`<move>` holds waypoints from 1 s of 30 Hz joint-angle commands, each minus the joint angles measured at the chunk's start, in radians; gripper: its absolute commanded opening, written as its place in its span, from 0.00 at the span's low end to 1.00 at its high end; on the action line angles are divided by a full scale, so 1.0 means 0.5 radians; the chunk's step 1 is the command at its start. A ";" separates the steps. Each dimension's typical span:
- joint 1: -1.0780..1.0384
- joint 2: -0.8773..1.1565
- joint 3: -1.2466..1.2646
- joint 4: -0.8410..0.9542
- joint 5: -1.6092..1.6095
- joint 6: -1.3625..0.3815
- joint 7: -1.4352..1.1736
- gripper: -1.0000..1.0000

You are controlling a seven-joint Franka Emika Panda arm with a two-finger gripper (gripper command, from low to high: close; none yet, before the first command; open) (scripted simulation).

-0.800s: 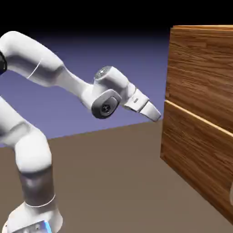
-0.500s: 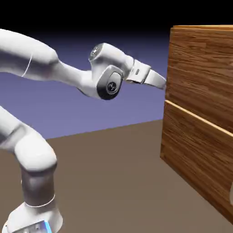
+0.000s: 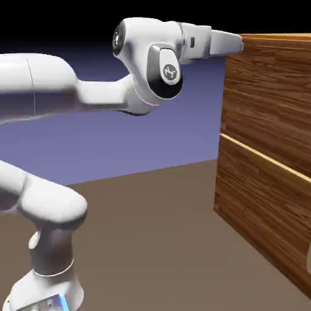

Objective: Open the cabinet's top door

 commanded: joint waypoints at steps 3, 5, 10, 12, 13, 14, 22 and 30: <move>0.165 -0.078 -0.184 0.123 -0.261 0.014 0.118 0.50; 0.275 -0.131 -0.307 0.206 -0.435 0.023 0.197 0.50; 0.550 -0.262 -0.615 0.411 -0.870 0.045 0.394 0.50; 0.660 -0.314 -0.738 0.493 -1.044 0.054 0.473 0.50; 0.715 -0.340 -0.799 0.534 -1.131 0.059 0.512 0.50; 0.771 -0.366 -0.861 0.575 -1.218 0.063 0.551 0.50; 1.211 -0.575 -1.352 0.904 -1.914 0.100 0.866 0.50; 1.575 -0.586 -1.510 1.233 -1.874 0.096 0.781 0.00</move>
